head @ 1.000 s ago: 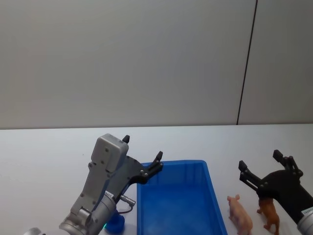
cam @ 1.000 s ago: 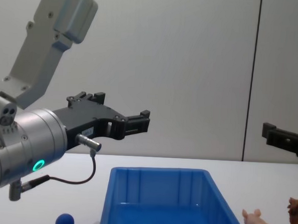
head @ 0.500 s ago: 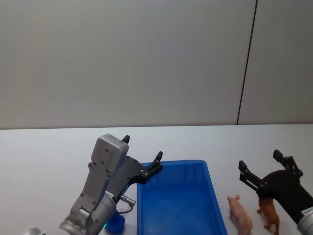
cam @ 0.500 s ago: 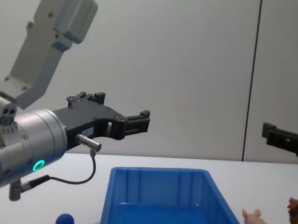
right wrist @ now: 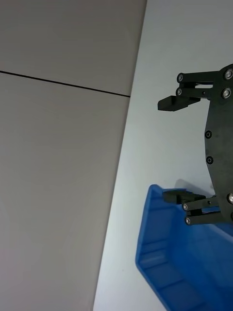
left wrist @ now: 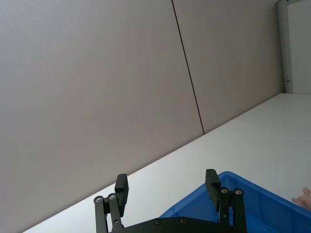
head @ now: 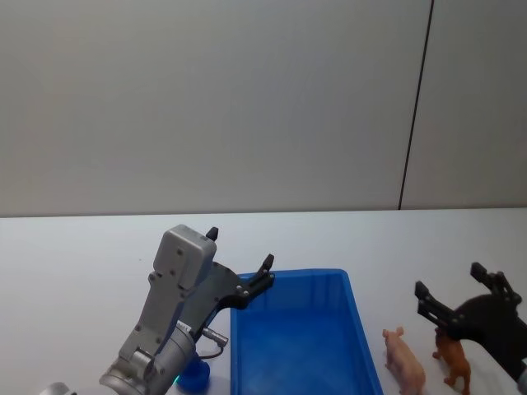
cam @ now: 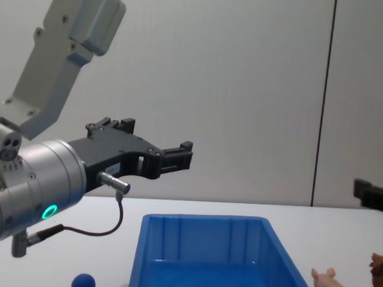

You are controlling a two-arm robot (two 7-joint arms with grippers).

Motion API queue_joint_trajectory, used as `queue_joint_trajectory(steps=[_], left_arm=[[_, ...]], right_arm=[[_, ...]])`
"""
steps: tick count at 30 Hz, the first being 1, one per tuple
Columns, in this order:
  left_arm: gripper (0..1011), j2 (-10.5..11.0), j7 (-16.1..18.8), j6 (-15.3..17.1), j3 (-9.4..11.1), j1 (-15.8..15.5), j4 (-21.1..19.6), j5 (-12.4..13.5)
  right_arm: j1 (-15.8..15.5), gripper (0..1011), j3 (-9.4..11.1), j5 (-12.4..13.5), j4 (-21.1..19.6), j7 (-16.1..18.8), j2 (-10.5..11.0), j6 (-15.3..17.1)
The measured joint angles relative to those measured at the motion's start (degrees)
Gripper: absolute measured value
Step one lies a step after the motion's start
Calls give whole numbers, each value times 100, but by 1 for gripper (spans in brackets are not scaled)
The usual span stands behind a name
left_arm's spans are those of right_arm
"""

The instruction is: Pick up the two dolls from the table and place them into the box.

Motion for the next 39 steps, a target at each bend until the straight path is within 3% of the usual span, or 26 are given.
queue_joint_trajectory(steps=[12,19,27,39], left_arm=[[1001,0,0,0,0,0,0,0],[1001,0,0,0,0,0,0,0],[1001,0,0,0,0,0,0,0],[1001,0,0,0,0,0,0,0]], right_arm=[[-218,1001,261,230,140,220,389,376],[-303,1001,330,326,257,323,501,598],[-318,1001,320,356,460,469,513,796],[-170,995,198,297,834,621,365,996]])
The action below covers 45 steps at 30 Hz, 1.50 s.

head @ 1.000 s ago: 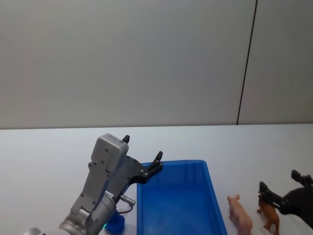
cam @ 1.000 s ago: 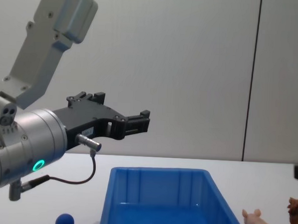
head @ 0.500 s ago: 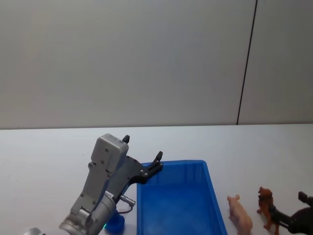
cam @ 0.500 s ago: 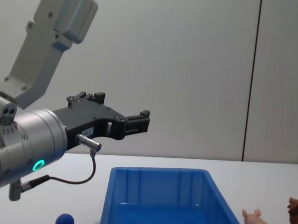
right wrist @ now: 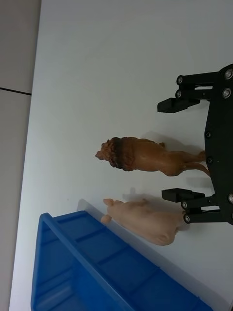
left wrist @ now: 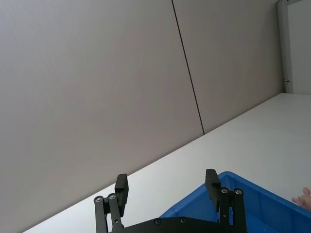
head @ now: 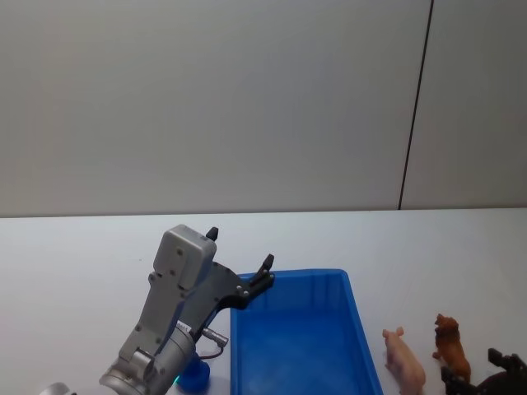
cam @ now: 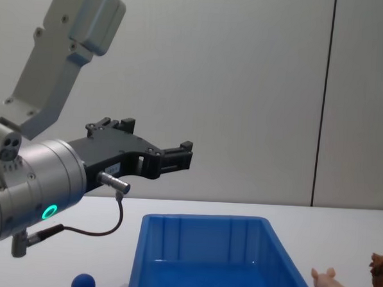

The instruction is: Pick up the two dolls from the table and place them into the box.

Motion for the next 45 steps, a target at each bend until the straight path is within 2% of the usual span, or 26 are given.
queue_joint_trajectory(steps=[11,24,35,45], left_arm=[[1001,0,0,0,0,0,0,0],[1001,0,0,0,0,0,0,0],[1001,0,0,0,0,0,0,0],[1001,0,0,0,0,0,0,0]], right_arm=[[135,707,-84,3,217,66,-138,76],[253,286,-136,55,337,48,-253,133],[268,275,-123,-24,178,-79,-255,-18],[378,275,-95,-192,-224,-19,-229,-163]])
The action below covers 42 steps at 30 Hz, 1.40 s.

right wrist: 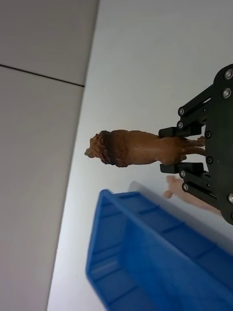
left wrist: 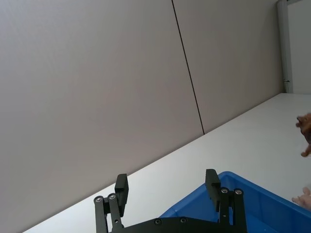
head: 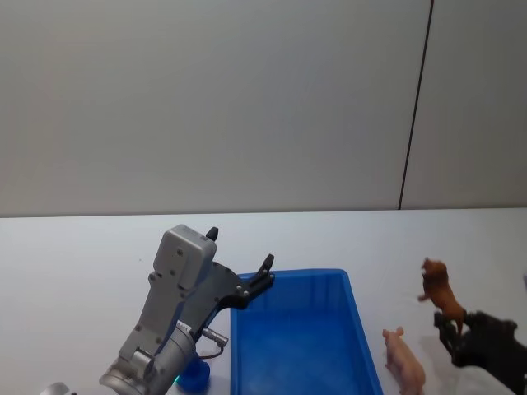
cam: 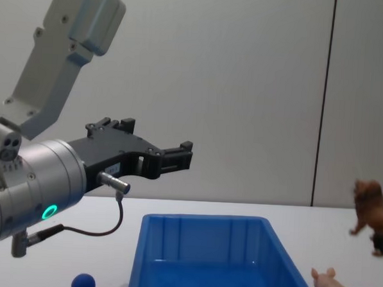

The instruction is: Pick up the two dolls from the table and place them into the box.

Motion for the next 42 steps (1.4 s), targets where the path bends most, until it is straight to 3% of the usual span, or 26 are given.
queue_joint_trajectory(steps=[13,25,31,42], left_arm=[[1001,0,0,0,0,0,0,0],[1001,0,0,0,0,0,0,0],[1001,0,0,0,0,0,0,0],[1001,0,0,0,0,0,0,0]], right_arm=[[515,275,-169,-296,-241,675,-215,187],[1055,278,-543,-543,150,1265,-695,675],[1204,486,-684,-619,362,1392,-866,800],[1282,817,-771,-717,495,1401,-942,803]])
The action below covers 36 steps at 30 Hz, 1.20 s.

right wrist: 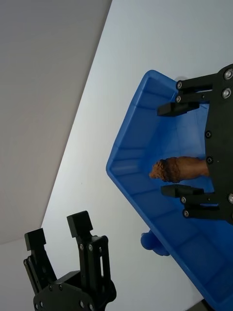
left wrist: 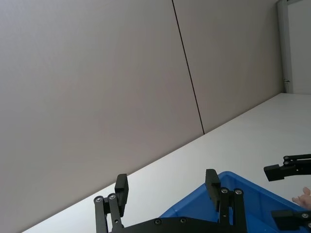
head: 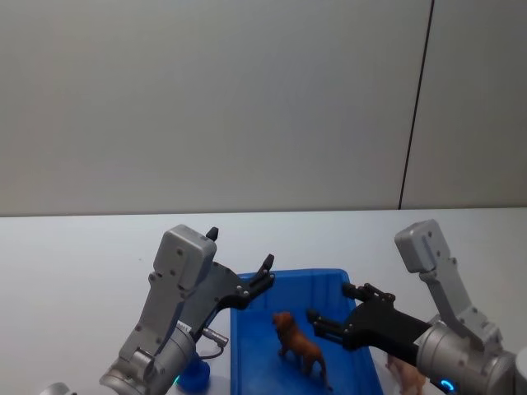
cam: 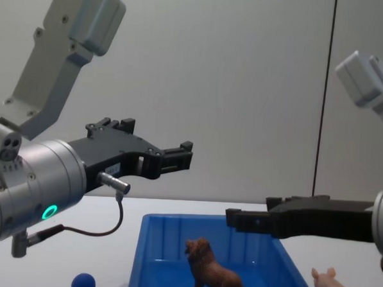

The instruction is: Pick up the two dolls from the table and place them into the box.

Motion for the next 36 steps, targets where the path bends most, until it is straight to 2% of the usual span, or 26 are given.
queue_joint_trajectory(steps=[2,7,21,29,36], left_arm=[[1001,0,0,0,0,0,0,0],[1001,0,0,0,0,0,0,0],[1001,0,0,0,0,0,0,0],[1001,0,0,0,0,0,0,0],[1001,0,0,0,0,0,0,0]], right_arm=[[-10,891,9,-9,-6,-42,25,-32],[-79,998,72,-3,-92,-177,115,-112],[-528,1001,366,323,-539,-628,571,-251],[-794,1001,447,474,-661,-763,762,-121],[-941,1001,454,569,-626,-828,826,35]])
